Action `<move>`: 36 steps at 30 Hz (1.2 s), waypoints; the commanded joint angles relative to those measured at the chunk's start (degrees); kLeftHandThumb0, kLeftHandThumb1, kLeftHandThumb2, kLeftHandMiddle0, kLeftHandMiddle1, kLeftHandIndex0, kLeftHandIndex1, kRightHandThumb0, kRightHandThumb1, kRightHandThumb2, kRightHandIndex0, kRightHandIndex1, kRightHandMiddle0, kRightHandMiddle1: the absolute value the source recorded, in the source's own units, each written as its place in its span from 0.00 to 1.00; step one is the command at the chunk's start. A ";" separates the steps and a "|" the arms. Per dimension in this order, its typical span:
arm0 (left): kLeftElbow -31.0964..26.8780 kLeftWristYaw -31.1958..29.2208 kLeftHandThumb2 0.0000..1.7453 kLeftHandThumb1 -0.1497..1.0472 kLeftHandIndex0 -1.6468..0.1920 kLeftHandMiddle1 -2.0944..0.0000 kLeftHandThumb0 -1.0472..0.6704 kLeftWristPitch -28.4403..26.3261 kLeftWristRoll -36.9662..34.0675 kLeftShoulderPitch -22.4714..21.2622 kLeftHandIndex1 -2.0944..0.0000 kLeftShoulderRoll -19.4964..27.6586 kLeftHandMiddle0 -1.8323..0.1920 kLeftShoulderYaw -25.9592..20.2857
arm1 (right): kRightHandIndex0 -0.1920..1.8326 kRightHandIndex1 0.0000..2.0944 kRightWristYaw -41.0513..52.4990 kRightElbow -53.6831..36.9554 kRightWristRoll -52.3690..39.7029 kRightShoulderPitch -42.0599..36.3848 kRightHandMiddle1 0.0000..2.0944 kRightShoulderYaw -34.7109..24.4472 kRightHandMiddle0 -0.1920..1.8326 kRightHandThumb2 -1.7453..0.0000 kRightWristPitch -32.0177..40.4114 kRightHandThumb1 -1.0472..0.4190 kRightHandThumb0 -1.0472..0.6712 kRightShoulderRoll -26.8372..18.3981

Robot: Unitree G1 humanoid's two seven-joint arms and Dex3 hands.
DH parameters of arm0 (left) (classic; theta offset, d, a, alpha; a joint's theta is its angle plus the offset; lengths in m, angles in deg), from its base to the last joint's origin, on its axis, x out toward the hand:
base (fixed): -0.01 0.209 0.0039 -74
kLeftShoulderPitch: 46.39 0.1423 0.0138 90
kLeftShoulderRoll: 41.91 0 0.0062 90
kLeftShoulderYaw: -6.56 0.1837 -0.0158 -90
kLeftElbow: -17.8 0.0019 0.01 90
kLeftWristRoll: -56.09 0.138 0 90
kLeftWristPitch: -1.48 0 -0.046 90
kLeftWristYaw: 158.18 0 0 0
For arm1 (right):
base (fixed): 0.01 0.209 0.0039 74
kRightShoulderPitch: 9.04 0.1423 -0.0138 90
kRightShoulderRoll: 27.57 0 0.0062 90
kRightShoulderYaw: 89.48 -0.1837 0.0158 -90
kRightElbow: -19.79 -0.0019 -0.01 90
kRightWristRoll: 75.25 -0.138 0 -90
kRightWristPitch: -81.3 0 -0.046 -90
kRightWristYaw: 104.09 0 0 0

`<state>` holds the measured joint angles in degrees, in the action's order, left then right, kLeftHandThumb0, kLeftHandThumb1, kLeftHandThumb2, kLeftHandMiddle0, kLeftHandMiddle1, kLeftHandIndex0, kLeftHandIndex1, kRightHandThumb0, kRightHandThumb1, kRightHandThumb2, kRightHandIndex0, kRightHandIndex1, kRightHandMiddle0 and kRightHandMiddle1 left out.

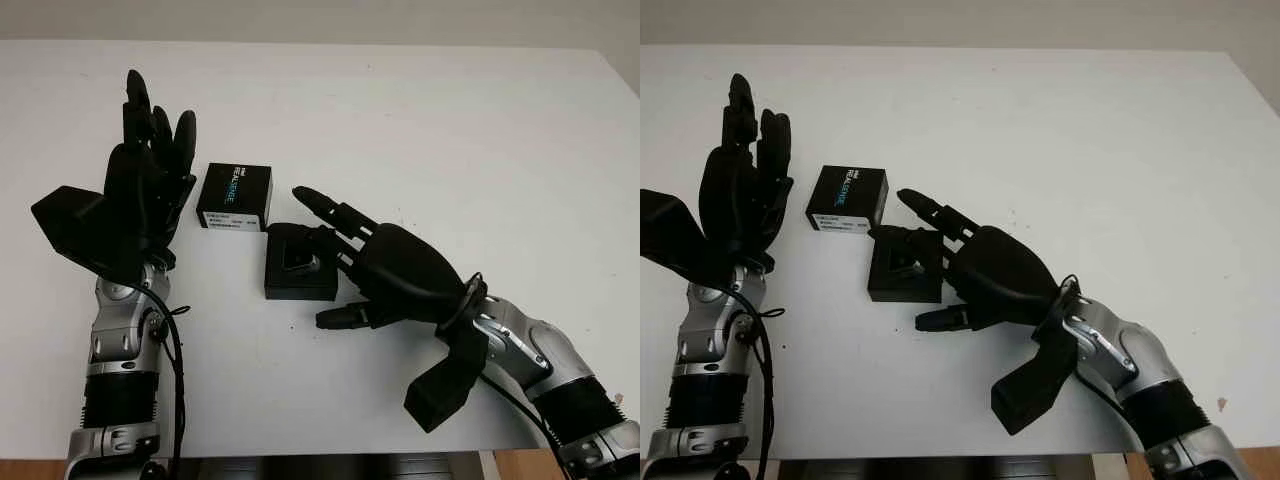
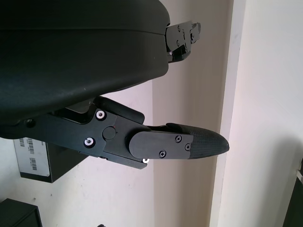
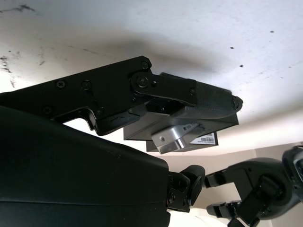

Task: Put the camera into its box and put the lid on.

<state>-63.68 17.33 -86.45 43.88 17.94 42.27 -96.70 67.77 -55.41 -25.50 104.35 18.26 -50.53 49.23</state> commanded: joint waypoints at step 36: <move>-4.70 -0.63 0.20 1.00 1.00 1.00 0.22 -1.87 -0.15 1.69 1.00 0.82 1.00 -0.32 | 0.01 0.01 9.26 -4.96 2.18 -4.89 0.09 3.83 0.14 0.66 8.69 0.00 0.12 -7.87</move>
<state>-67.04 16.83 -88.28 43.86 18.70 42.95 -96.93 76.12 -61.12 -23.56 102.08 21.33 -41.56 43.29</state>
